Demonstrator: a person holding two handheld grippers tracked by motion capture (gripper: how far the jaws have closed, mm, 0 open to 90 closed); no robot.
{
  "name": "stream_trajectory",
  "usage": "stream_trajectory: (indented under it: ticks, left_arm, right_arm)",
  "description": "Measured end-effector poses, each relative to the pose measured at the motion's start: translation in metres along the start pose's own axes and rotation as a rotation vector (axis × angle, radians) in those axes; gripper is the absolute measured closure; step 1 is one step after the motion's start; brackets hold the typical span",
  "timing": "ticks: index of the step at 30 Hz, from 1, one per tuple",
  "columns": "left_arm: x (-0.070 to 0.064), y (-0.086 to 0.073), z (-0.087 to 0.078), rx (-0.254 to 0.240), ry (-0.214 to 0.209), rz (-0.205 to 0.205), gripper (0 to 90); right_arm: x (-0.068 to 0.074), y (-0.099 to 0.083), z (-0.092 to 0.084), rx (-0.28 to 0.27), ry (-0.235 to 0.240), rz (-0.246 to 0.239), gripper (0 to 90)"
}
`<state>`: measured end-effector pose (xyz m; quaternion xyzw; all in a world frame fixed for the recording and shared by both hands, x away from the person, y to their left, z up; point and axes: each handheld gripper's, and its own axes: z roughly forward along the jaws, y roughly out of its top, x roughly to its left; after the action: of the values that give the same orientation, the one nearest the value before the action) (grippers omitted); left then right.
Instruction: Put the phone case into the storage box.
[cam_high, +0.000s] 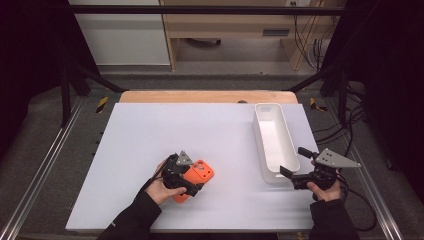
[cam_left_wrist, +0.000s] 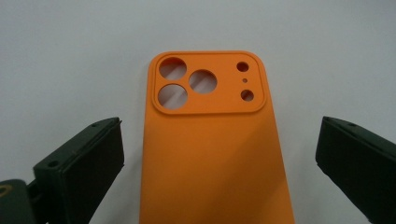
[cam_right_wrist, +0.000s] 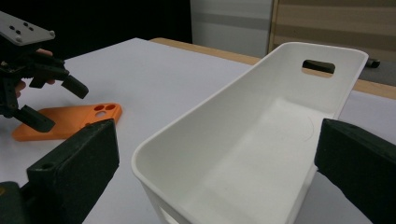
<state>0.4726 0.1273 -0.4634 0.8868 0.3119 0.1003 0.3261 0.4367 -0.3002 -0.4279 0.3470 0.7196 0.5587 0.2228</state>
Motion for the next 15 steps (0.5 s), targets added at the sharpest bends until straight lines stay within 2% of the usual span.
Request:
stream_trajectory:
  ticks: [15]
  left_arm:
    - [-0.0009,-0.0038,0.0070,0.095,0.014,0.004,4.2]
  right_arm:
    - [-0.0003,0.0002,-0.0003,-0.001,-0.001,0.001,0.4]
